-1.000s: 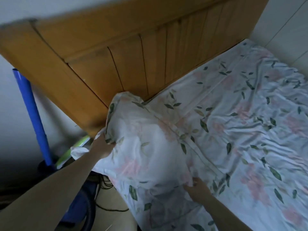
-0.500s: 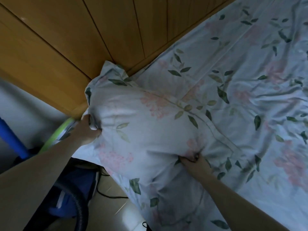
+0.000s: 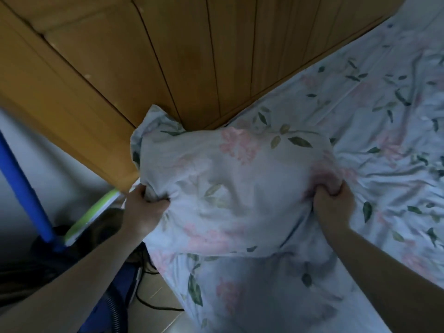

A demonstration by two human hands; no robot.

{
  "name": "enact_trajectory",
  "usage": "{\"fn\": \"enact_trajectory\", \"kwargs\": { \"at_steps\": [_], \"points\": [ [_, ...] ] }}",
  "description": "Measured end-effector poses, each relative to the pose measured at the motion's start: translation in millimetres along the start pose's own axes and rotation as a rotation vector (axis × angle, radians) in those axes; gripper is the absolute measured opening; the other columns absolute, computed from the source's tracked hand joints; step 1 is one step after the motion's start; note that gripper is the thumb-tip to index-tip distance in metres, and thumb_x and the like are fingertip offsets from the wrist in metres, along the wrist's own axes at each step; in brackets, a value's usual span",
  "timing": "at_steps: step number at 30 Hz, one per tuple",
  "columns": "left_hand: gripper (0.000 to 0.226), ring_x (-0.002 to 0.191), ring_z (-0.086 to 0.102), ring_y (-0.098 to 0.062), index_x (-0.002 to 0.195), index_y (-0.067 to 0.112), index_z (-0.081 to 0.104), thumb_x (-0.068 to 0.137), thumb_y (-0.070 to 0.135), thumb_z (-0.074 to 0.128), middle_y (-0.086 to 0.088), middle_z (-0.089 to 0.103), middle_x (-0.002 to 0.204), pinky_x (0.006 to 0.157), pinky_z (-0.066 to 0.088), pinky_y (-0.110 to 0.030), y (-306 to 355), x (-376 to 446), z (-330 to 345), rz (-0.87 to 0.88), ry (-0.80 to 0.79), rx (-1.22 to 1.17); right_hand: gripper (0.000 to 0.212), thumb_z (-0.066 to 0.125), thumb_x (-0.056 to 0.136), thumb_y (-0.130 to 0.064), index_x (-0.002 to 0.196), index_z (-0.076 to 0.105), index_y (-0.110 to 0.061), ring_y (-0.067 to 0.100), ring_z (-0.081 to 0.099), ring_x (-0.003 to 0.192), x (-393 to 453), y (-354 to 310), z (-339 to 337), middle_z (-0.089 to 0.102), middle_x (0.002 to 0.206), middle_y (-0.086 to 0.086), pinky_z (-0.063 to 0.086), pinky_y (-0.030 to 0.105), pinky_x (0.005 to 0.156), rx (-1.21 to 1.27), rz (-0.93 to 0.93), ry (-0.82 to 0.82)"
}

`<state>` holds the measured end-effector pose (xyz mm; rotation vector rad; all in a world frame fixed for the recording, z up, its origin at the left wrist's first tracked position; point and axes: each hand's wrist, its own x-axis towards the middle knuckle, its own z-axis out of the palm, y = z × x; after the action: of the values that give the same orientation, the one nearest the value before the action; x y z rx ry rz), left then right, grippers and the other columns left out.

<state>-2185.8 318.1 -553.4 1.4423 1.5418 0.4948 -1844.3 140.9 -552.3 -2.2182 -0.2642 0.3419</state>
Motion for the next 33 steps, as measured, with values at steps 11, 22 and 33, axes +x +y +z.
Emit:
{"fn": "enact_trajectory", "kwargs": {
  "at_steps": [11, 22, 33],
  "points": [
    [0.057, 0.099, 0.066, -0.012, 0.114, 0.024, 0.062, 0.065, 0.038, 0.087, 0.006, 0.069, 0.112, 0.075, 0.055, -0.028, -3.3, -3.3, 70.0, -0.132, -0.609, 0.227, 0.066, 0.055, 0.099, -0.028, 0.158, 0.029, -0.017, 0.035, 0.023, 0.152, 124.5, -75.3, 10.2, 0.021, 0.168, 0.012, 0.029, 0.050, 0.121, -0.533, -0.411, -0.040],
    [0.117, 0.155, -0.014, -0.027, 0.159, 0.039, -0.001, 0.074, 0.068, 0.073, 0.011, -0.021, 0.166, 0.121, 0.022, -0.059, -23.4, 27.9, 128.8, 0.422, -0.500, 0.753, 0.096, 0.039, 0.089, -0.072, 0.161, -0.010, -0.032, 0.040, -0.012, 0.156, 41.9, 62.3, 113.5, -0.017, 0.170, 0.001, 0.016, 0.060, 0.124, -0.889, -0.305, -0.703],
    [0.137, 0.150, -0.028, -0.036, 0.151, 0.038, -0.032, 0.069, 0.075, 0.071, 0.006, -0.044, 0.157, 0.116, 0.023, -0.068, -86.5, 53.1, 194.3, 0.283, -0.671, 1.011, 0.122, -0.019, 0.065, -0.093, 0.164, -0.001, -0.024, 0.036, -0.015, 0.157, 54.6, 122.1, 132.1, -0.014, 0.171, 0.001, -0.010, 0.056, 0.126, -1.041, -0.589, -0.776]
  ]
}}
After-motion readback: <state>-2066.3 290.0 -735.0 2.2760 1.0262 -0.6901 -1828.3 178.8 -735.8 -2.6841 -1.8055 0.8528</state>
